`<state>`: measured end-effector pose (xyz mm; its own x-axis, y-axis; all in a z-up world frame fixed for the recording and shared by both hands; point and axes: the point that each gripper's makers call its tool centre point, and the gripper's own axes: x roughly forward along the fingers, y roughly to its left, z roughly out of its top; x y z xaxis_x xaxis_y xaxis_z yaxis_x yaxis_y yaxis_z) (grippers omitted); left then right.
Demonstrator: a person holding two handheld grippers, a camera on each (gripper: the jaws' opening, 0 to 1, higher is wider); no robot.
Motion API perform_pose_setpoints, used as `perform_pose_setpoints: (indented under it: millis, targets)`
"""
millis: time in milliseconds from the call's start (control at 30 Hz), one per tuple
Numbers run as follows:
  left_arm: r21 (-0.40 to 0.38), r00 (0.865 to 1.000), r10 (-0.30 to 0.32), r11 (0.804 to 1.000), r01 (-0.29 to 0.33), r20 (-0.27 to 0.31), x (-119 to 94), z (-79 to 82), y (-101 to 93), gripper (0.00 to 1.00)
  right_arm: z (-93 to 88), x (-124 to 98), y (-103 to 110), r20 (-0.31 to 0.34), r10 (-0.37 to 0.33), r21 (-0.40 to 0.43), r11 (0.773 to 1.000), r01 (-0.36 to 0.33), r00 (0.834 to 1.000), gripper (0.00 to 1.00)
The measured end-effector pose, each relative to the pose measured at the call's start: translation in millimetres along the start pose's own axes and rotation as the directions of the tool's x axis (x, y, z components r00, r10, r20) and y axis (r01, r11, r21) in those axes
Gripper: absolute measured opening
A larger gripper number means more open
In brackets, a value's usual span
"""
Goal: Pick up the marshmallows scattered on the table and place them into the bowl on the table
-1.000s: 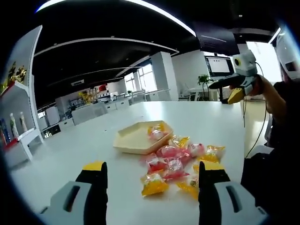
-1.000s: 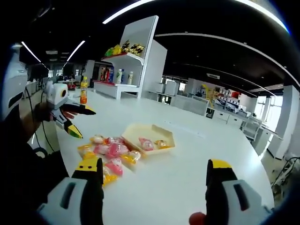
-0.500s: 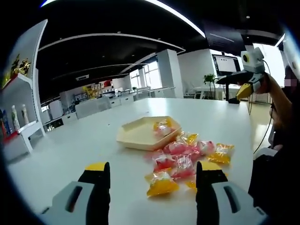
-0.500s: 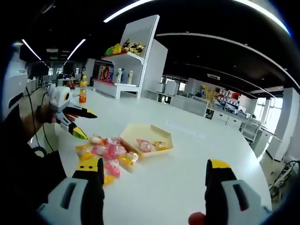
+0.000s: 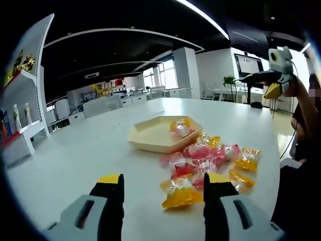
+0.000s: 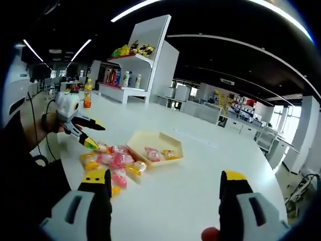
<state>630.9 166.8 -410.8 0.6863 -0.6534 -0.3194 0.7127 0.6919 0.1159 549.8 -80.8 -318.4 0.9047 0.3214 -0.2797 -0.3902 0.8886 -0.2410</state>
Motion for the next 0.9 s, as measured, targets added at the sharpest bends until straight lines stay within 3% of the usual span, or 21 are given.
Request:
perform_pose_setpoints:
  millis: [467,667,900]
  targets:
    - [-0.033,1.000,-0.010,0.999,0.010,-0.012,3.8,-8.0,-0.4,0.64,-4.1,0.4,-1.5,-0.010,-0.009,0.000,1.000,0.009,1.000,0.85]
    - [-0.074,0.998,-0.056,0.996,0.056,-0.001,6.2,-7.9,-10.8,0.57,-5.8,0.0,-2.0,-0.015,-0.010,-0.001,1.000,0.010,1.000,0.85]
    - [-0.063,0.999,-0.050,0.997,0.049,-0.004,6.8,-9.6,-8.8,0.51,-4.8,-1.5,-2.9,-0.011,-0.012,-0.002,1.000,0.012,1.000,0.85]
